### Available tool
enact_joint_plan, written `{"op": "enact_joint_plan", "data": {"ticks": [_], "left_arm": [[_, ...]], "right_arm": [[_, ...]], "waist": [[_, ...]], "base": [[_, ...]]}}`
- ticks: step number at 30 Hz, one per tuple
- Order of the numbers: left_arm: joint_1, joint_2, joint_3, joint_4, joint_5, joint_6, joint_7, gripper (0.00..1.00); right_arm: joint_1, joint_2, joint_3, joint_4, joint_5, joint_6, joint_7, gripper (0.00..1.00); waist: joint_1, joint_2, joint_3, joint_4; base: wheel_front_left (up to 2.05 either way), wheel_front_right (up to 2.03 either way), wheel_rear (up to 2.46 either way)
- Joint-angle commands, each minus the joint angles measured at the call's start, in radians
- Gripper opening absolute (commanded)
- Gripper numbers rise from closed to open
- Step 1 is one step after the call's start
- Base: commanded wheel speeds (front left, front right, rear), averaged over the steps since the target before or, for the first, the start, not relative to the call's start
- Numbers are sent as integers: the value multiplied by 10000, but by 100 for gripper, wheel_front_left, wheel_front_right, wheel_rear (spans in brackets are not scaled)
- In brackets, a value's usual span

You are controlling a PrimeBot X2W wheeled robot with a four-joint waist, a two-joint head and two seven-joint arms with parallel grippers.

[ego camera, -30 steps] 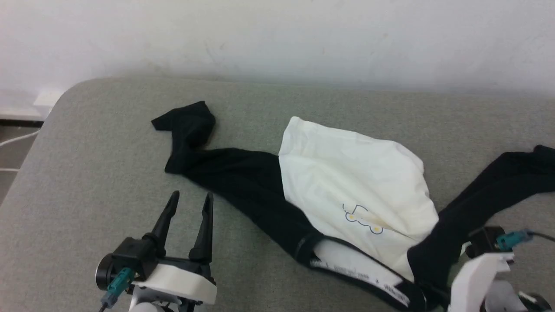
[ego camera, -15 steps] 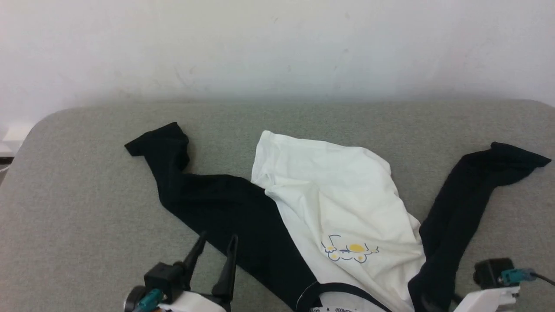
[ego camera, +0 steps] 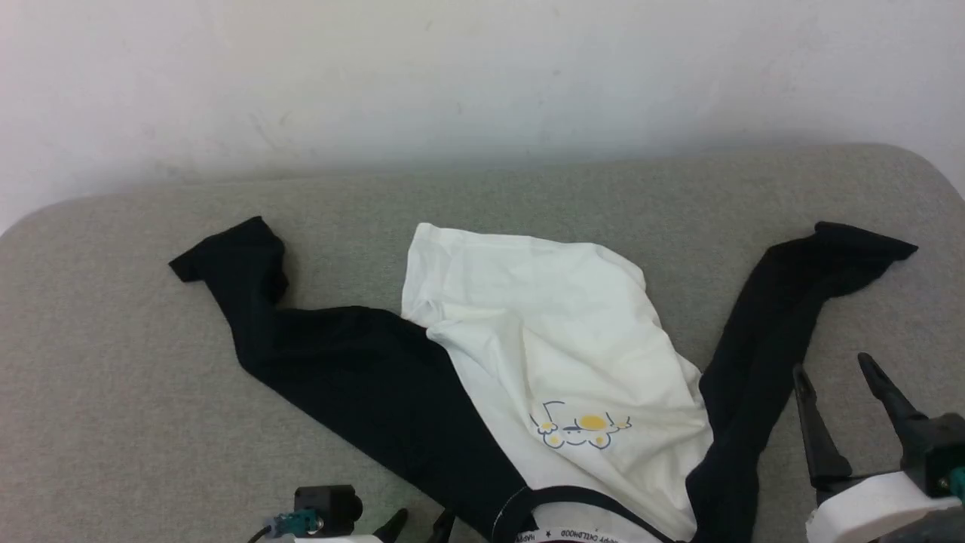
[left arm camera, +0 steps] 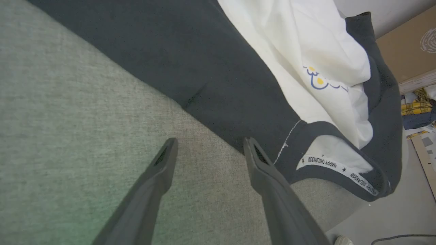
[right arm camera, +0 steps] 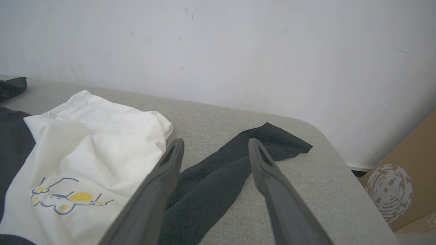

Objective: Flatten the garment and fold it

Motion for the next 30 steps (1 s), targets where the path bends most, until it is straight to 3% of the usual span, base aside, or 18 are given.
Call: {"op": "enact_joint_plan", "data": {"ticks": [1, 9, 19, 20, 21, 25, 30], "left_arm": [[50, -28, -35, -81, -75, 88, 137, 100], [-473, -99, -123, 313, -657, 413, 428, 100], [-1144, -124, -555, 1455, -859, 456, 656, 100], [-1187, -125, -579, 1511, -858, 407, 581, 35], [-1220, -124, -578, 1542, -857, 359, 456, 0], [-1206, 49, -535, 1478, -611, 314, -195, 0], [-838, 172, -566, 962, -373, 399, -737, 0]], "right_arm": [[-71, 166, -54, 125, -201, -9, -341, 100], [-202, 595, -126, 723, -652, -9, -1225, 100], [-501, 683, -85, 963, -746, -9, -1462, 100], [-492, 694, -50, 986, -716, -9, -1420, 100], [-466, 701, 41, 1015, -658, -9, -1348, 100], [-10, 695, 467, 1158, 511, -9, -347, 100], [1145, 74, 984, 851, 2446, -9, 2413, 100]], "waist": [[-1, 0, 172, -175], [-1, 0, 532, -460], [-1, 0, 1006, -603], [-1, 0, 1022, -593], [-1, 0, 1019, -573], [-1, 0, 806, -428], [-1, 0, 454, -238]], "base": [[0, 0, 0], [0, 0, 0], [0, 0, 0], [0, 0, 0], [0, 0, 0], [0, 0, 0], [0, 0, 0]]}}
